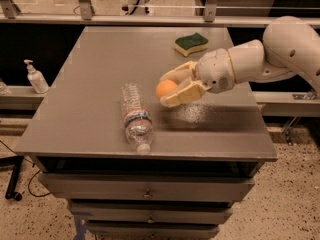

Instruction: Move orange near water bottle

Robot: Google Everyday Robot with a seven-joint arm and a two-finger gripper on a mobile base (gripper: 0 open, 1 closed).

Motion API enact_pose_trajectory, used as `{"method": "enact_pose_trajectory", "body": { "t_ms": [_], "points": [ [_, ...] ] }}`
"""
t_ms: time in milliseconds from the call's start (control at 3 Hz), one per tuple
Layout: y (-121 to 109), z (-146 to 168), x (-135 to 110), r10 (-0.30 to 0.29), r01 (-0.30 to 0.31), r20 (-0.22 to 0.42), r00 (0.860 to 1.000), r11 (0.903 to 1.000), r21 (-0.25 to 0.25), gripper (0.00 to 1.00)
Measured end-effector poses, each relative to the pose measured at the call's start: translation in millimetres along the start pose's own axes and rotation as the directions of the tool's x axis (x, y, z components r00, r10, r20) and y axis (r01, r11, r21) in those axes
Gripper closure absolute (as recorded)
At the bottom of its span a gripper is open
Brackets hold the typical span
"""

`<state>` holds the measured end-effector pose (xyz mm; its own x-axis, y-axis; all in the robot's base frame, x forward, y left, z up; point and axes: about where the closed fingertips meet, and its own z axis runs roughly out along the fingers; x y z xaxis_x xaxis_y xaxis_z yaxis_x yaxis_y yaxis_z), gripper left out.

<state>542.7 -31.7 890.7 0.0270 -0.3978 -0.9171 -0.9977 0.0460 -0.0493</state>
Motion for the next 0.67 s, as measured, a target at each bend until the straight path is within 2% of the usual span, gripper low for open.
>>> {"method": "enact_pose_trajectory", "body": {
  "t_ms": [333,667],
  "points": [
    [20,14,7,-0.046,0.042,-0.048,0.998,0.9962,-0.076,1.0],
    [33,27,14,-0.096,0.082,-0.105,0.99,0.9877,-0.133,1.0]
  ]
}}
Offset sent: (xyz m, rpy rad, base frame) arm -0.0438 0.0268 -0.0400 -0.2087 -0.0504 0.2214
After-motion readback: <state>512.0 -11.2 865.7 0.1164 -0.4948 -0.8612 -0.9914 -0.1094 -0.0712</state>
